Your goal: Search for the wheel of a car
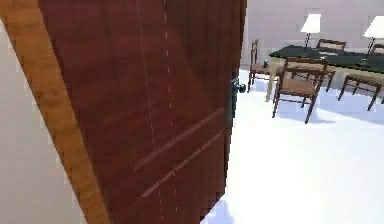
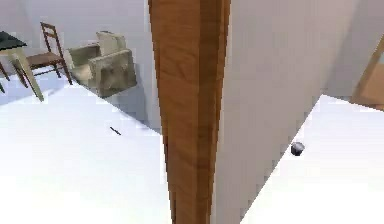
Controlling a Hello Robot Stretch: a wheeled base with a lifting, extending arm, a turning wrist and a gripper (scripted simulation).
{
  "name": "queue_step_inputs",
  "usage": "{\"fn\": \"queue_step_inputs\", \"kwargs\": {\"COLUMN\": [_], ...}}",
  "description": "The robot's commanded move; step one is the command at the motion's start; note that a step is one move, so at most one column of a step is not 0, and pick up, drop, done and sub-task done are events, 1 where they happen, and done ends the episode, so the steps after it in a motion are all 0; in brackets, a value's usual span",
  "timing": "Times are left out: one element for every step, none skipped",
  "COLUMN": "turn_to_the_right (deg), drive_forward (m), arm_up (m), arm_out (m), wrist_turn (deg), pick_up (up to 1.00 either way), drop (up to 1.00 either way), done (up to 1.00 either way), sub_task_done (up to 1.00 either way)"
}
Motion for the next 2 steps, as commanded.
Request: {"fn": "queue_step_inputs", "kwargs": {"turn_to_the_right": [24.0, 3.0], "drive_forward": [0.00, 0.00], "arm_up": [0.00, 0.00], "arm_out": [0.00, 0.00], "wrist_turn": [0.0, 0.0], "pick_up": [0.00, 0.00], "drop": [0.00, 0.00], "done": [0.00, 0.00], "sub_task_done": [0.00, 0.00]}}
